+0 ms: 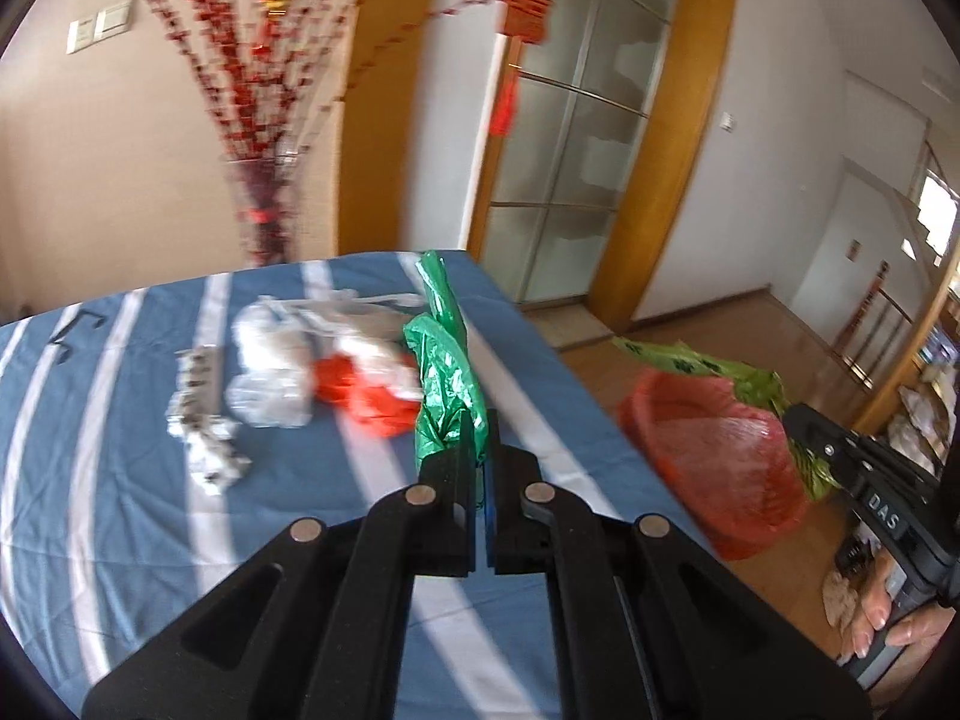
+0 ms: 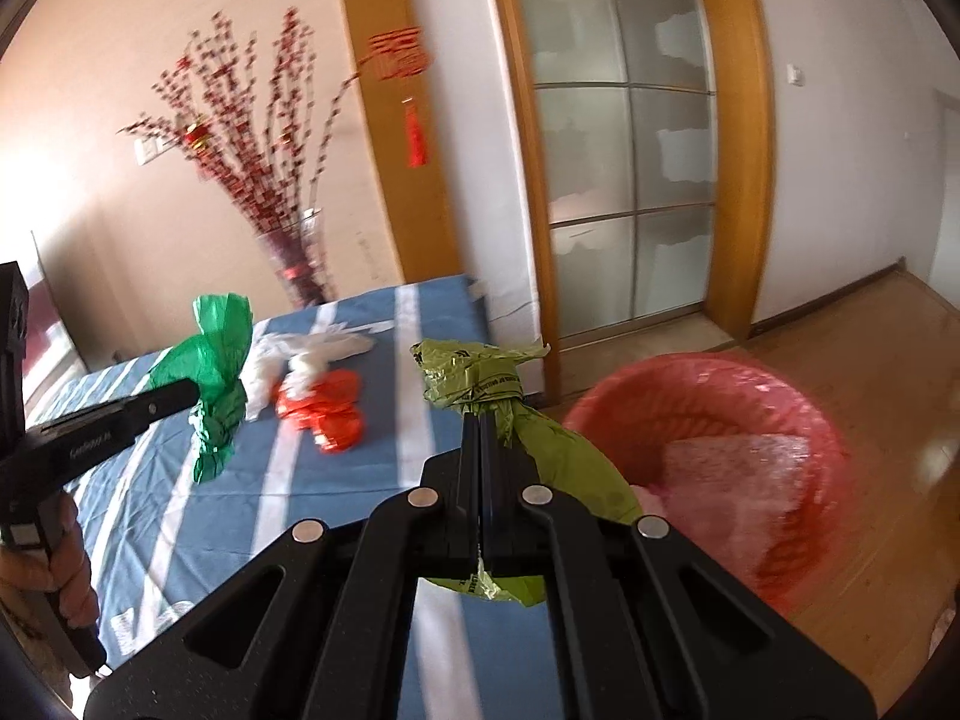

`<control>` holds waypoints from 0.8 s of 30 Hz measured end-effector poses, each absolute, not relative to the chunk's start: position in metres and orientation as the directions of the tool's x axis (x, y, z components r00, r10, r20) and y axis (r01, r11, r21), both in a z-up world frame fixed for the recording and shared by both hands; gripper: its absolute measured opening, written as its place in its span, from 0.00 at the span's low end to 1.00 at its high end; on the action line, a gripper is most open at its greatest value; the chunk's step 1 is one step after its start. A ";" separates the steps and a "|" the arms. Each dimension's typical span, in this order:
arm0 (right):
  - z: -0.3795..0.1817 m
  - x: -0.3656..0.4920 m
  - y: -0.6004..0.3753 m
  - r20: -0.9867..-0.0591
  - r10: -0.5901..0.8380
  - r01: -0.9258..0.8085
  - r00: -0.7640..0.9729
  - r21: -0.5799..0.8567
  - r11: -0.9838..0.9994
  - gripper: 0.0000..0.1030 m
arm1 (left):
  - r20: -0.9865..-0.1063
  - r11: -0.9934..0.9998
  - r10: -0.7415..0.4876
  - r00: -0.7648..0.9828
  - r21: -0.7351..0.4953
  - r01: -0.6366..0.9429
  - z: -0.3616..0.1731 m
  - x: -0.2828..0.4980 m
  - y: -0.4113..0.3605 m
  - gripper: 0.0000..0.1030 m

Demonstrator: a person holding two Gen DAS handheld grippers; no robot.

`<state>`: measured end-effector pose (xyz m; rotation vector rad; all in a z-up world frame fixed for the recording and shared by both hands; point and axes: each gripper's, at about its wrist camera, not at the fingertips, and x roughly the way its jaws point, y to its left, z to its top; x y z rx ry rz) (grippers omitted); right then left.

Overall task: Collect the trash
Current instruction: 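Carry both green bags over the wastebasket and open both tools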

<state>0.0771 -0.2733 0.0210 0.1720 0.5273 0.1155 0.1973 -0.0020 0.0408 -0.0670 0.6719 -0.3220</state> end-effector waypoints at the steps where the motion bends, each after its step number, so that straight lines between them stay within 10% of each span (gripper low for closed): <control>1: 0.020 0.077 -0.280 -0.489 0.143 -0.052 0.861 0.195 0.979 0.01 | -0.602 0.942 -0.332 0.726 -0.168 0.291 0.040 0.198 -0.013 0.04; 24: -0.002 0.065 -0.384 -0.487 -0.049 0.183 0.872 0.233 0.955 0.01 | -0.591 0.807 -0.560 0.580 -0.233 0.542 0.030 0.205 -0.170 0.04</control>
